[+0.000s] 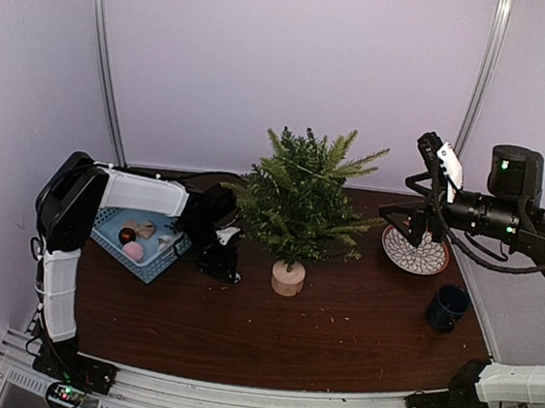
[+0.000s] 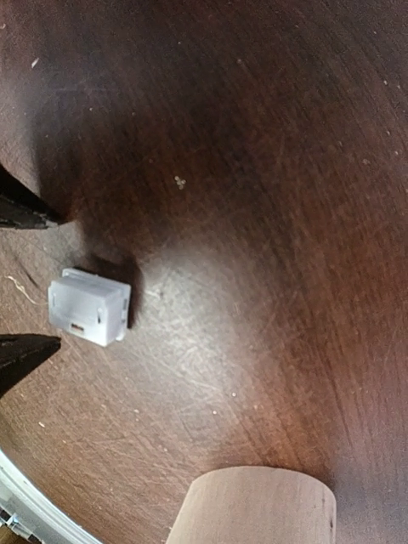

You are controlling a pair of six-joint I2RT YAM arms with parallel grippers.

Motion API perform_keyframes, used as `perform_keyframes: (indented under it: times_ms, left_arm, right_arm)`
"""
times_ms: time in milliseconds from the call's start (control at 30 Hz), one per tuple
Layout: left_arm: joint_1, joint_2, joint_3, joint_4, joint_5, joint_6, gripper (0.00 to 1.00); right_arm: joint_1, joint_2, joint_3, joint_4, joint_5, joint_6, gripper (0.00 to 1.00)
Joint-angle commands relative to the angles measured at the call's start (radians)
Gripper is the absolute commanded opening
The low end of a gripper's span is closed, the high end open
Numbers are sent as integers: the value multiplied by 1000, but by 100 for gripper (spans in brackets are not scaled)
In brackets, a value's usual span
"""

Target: Decorate the small christmas tree

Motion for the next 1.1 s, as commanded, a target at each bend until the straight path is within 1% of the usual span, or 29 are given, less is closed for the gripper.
perform_keyframes:
  times_ms: [0, 67, 300, 467, 600, 933, 967, 1000, 1067]
  left_arm:
    - [-15, 31, 22, 44, -24, -14, 42]
    - [-22, 38, 24, 45, -31, -14, 42]
    - [-30, 50, 5, 35, -85, -13, 35]
    - [-29, 61, -7, 41, -103, -16, 28]
    - [-30, 61, -11, 56, -98, -27, 25]
    - [-26, 58, -11, 51, -111, -41, 13]
    - [-25, 57, -8, 40, -118, -41, 13]
    - [-24, 57, -3, 28, -124, -37, 16]
    - [-24, 50, 3, 19, -138, -30, 29]
  right_arm:
    - [2, -3, -9, 12, 15, 18, 100]
    - [2, -2, -10, 12, 16, 19, 99]
    - [2, -4, -12, 6, 27, 19, 100]
    - [2, -2, -11, 2, 26, 19, 99]
    - [1, -1, -7, -7, 26, 18, 100]
    - [2, -2, -10, -15, 29, 14, 100]
    - [2, -2, -11, -14, 29, 14, 99]
    - [2, -2, -12, -15, 29, 14, 99]
    - [1, -4, -16, -15, 29, 13, 100]
